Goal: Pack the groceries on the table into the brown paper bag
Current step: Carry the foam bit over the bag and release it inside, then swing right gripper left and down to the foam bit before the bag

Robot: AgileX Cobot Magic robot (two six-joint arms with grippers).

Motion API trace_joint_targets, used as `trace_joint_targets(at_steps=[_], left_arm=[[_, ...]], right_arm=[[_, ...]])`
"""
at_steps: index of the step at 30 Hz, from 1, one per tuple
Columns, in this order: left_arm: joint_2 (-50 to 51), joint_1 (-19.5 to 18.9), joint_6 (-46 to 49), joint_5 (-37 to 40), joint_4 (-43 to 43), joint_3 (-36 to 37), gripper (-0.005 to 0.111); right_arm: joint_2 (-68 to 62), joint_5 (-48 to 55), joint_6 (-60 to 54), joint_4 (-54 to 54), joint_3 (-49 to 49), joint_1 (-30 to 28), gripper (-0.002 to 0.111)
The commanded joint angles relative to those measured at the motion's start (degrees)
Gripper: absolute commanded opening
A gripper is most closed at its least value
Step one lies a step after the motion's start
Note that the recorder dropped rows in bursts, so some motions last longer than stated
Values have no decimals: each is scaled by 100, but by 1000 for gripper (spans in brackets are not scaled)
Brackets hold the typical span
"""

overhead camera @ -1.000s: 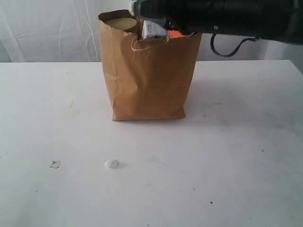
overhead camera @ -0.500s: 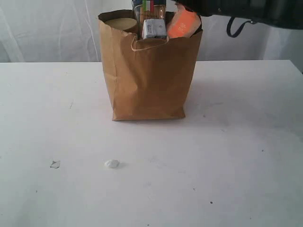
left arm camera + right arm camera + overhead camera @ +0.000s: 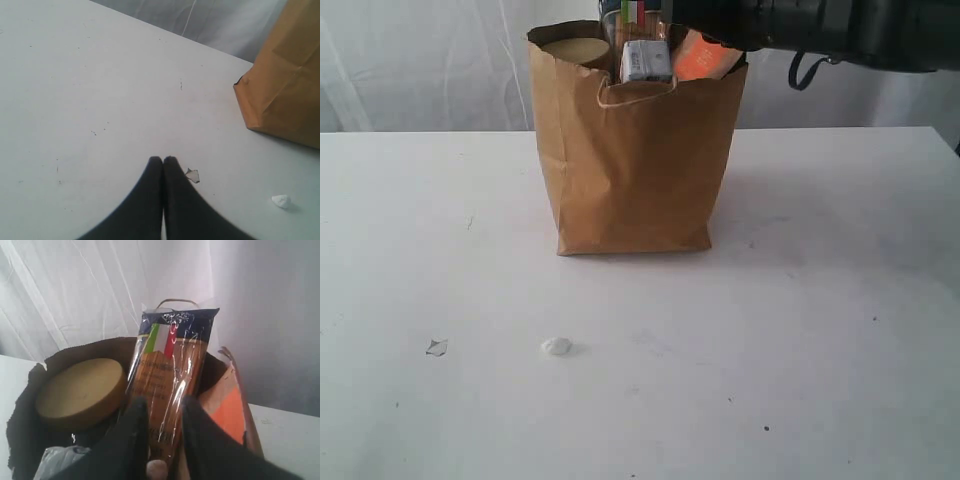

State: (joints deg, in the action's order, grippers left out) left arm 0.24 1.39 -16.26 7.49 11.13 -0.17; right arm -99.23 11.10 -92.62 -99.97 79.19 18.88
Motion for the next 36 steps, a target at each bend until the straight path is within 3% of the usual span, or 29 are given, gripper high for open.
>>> trace_joint_targets(at_steps=[1, 11, 14, 18, 23, 31, 36], left_arm=[[-24, -9, -31, -10, 55, 17, 0], [-24, -9, -31, -10, 55, 17, 0], [-24, -9, -31, -10, 55, 17, 0], [-24, -9, -31, -10, 55, 17, 0], [-24, -9, -31, -10, 55, 17, 0], [-24, -9, -31, -10, 55, 17, 0], [-24, -9, -31, -10, 55, 17, 0]], right_arm=[[30, -13, -72, 2, 22, 0, 26], [338, 1123, 528, 6, -1, 0, 25], [386, 1736, 1183, 945, -1, 0, 19], [523, 2490, 2484, 2692, -1, 0, 0], [662, 3100, 3225, 4019, -1, 49, 0], [990, 2756, 3980, 6156, -1, 1238, 0], [846, 2315, 5377, 8248, -1, 2149, 0]])
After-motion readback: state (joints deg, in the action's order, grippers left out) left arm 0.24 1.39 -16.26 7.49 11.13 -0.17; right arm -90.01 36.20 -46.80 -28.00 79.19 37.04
